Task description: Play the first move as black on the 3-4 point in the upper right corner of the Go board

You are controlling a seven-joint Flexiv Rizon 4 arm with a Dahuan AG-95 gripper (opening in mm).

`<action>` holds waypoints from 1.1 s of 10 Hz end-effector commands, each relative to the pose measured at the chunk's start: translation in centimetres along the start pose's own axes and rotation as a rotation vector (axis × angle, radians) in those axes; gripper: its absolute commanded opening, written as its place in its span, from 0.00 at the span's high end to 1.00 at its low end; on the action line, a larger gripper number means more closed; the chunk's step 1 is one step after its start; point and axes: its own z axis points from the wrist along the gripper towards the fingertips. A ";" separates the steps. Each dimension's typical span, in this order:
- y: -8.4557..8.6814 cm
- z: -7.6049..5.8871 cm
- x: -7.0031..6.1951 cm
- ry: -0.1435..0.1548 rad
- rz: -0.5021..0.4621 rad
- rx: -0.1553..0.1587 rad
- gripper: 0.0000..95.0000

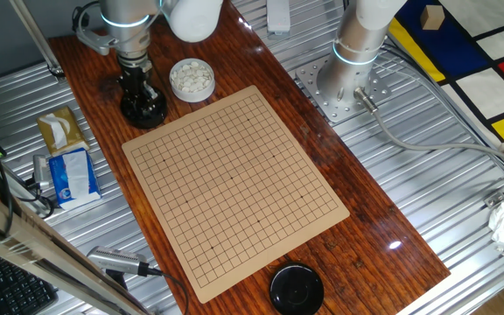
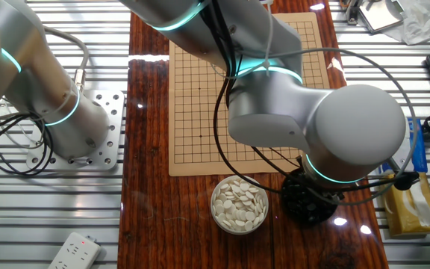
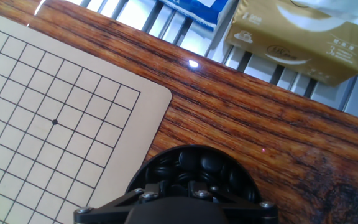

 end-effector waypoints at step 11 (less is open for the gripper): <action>0.0 -0.1 0.0 0.001 -0.002 -0.001 0.80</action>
